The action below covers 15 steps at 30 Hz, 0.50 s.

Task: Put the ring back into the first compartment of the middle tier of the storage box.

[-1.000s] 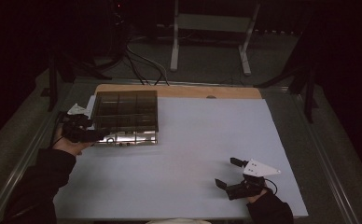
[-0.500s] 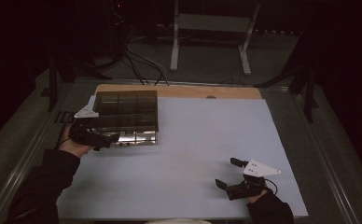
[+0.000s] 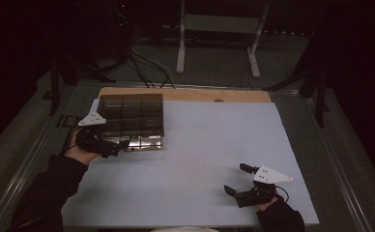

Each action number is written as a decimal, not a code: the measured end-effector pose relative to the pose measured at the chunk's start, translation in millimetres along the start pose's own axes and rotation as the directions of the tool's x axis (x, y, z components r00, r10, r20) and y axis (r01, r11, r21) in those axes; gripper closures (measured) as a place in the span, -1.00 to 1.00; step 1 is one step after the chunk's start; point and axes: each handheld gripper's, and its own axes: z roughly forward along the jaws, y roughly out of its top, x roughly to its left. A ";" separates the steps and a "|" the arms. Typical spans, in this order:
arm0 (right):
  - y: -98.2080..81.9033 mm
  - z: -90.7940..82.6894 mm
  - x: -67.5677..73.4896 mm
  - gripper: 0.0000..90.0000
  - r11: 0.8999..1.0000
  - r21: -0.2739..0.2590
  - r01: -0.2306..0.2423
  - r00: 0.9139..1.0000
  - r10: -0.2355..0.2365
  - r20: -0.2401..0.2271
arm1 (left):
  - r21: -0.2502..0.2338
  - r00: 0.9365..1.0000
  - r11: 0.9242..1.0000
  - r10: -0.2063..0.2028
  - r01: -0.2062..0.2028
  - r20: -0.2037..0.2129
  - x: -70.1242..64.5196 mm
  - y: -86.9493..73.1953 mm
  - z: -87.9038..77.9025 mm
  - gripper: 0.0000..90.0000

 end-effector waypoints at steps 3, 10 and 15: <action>0.2 1.2 0.9 -1.00 1.000 0.007 0.008 1.000 -0.008 -0.003 | -0.007 1.000 1.000 0.003 -0.003 0.020 -4.2 2.3 -0.7 -0.98; 1.3 2.2 0.5 -1.00 1.000 0.001 0.006 1.000 -0.006 -0.006 | -0.059 0.998 0.998 0.030 -0.027 0.052 -14.8 -4.8 -1.7 -0.98; 1.7 4.4 0.7 -1.00 1.000 0.009 0.011 1.000 -0.011 -0.010 | -0.077 0.997 0.996 0.041 -0.036 0.060 -22.7 -12.5 -4.4 -0.98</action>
